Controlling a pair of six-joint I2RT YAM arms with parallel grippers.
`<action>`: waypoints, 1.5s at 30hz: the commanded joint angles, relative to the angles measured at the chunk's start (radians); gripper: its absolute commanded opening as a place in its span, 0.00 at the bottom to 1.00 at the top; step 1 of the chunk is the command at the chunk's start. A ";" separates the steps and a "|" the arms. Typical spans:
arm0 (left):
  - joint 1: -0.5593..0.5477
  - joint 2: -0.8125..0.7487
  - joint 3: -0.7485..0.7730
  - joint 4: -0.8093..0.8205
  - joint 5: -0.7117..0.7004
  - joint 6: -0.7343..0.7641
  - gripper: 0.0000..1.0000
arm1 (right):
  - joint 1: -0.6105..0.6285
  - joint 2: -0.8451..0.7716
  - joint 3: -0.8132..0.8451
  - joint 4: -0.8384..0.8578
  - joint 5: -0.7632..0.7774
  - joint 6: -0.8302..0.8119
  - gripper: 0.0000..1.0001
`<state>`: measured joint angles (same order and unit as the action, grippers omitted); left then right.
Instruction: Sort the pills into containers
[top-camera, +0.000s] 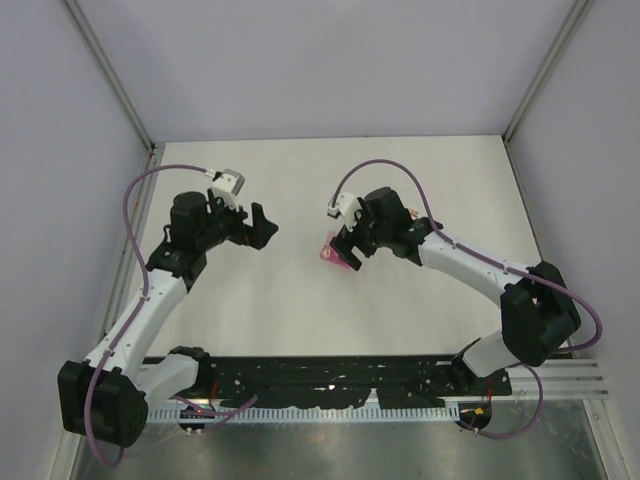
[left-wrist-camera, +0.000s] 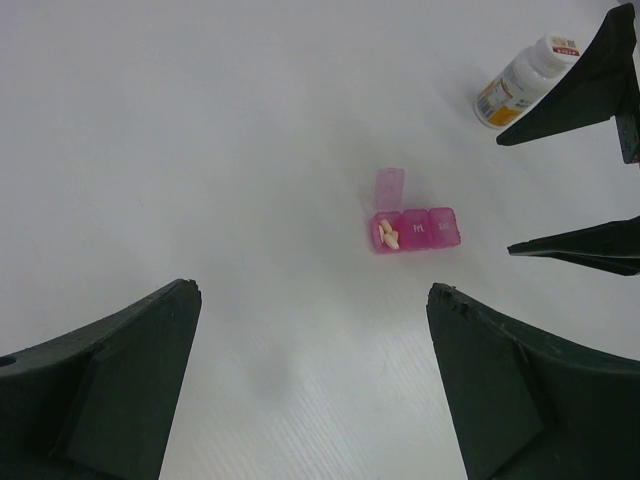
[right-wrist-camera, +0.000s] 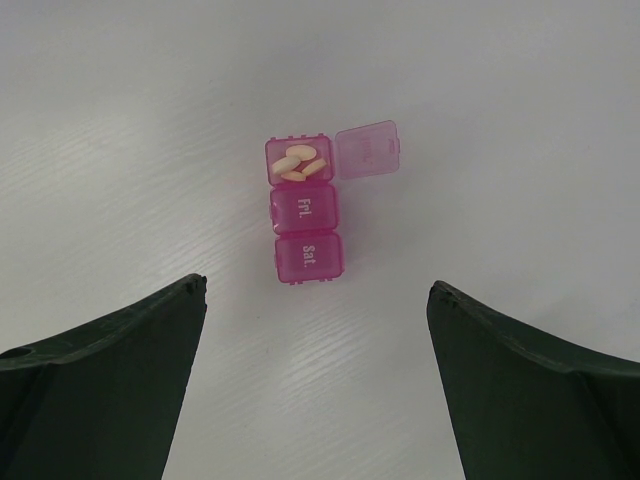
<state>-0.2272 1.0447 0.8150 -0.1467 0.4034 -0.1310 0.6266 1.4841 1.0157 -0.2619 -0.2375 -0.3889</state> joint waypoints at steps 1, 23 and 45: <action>0.009 -0.015 -0.007 0.056 0.020 -0.022 1.00 | 0.005 -0.005 0.015 0.046 0.009 -0.007 0.95; 0.060 -0.018 -0.040 0.071 0.078 -0.019 1.00 | 0.001 0.047 -0.043 0.102 0.018 -0.004 0.95; 0.072 0.020 -0.043 0.107 0.193 -0.099 1.00 | 0.001 0.242 0.098 0.007 0.050 0.076 0.99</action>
<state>-0.1616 1.0431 0.7681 -0.0998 0.5480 -0.2031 0.6266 1.7061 1.0473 -0.2367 -0.1852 -0.3359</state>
